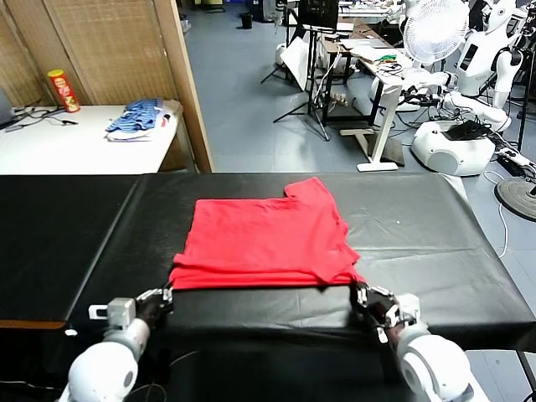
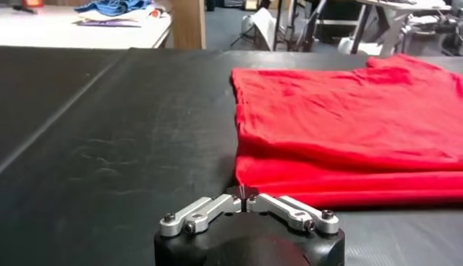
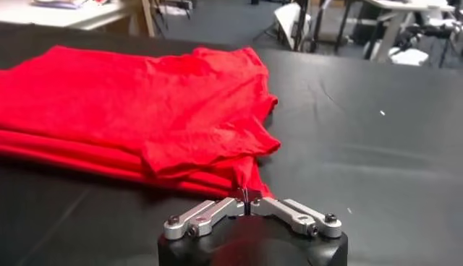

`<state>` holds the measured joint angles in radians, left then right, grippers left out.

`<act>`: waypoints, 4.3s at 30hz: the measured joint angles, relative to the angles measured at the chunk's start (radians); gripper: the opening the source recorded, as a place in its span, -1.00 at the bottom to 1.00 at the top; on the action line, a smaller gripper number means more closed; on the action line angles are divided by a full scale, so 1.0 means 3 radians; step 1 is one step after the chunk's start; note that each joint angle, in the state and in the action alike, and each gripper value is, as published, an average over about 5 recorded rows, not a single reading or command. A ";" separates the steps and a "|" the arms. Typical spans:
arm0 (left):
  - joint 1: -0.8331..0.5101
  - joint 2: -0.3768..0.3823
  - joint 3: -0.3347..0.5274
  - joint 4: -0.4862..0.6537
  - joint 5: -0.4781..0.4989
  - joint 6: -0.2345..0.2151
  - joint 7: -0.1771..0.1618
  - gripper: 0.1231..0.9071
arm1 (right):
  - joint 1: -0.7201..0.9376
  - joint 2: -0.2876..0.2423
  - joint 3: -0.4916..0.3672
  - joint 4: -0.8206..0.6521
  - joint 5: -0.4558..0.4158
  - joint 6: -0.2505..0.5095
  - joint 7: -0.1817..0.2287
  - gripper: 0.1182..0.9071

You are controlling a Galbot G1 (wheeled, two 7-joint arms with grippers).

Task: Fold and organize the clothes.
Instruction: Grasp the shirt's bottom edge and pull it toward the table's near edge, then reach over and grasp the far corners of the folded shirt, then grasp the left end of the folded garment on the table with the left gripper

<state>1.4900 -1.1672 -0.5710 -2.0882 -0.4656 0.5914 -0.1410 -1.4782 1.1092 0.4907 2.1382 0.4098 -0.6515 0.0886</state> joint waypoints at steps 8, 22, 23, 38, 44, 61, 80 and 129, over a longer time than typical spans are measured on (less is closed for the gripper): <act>0.0267 0.0023 -0.0056 -0.0300 -0.0016 0.0043 -0.0037 -0.99 | -0.0380 0.0042 0.0131 0.0313 -0.0004 -0.0157 -0.0043 -0.41; 0.0395 0.0226 -0.0253 -0.0717 -0.0521 0.0240 -0.0253 0.52 | -0.0131 -0.0217 0.0512 0.0504 0.0599 -0.0116 -0.0066 0.72; 0.0348 0.0244 -0.0264 -0.0716 -0.0561 0.0209 -0.0245 0.61 | -0.0009 -0.0228 0.0495 0.0426 0.0607 -0.0055 -0.0055 0.72; -0.1526 0.0262 0.0414 0.0547 -0.0963 0.0269 -0.0270 0.72 | 0.2198 -0.0091 -0.0610 -0.1537 0.0394 0.0230 0.0070 0.72; -0.2247 0.0155 0.0754 0.1366 -0.0956 0.0388 -0.0316 0.72 | 0.2838 0.0120 -0.0930 -0.2360 0.0241 0.0143 0.0047 0.72; -0.2994 -0.0162 0.1071 0.2621 -0.0593 0.0417 -0.0015 0.72 | 0.3427 0.0599 -0.1061 -0.3424 0.0299 0.0148 -0.0129 0.44; -0.2991 -0.0224 0.1039 0.2708 -0.0414 0.0267 0.0072 -0.99 | 0.3369 0.0698 -0.0956 -0.3513 0.0324 0.0498 -0.0345 -0.99; -0.0737 0.0578 0.0394 0.0040 -0.0257 0.0484 -0.0210 -0.99 | 0.1166 -0.0412 -0.0569 -0.0486 0.0864 -0.0283 0.0183 -0.93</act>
<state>1.2689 -0.9938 -0.4526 -2.0763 -0.5428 0.7367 -0.2039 -1.1284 0.9857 0.3200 1.9923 0.6689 -0.7364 0.1436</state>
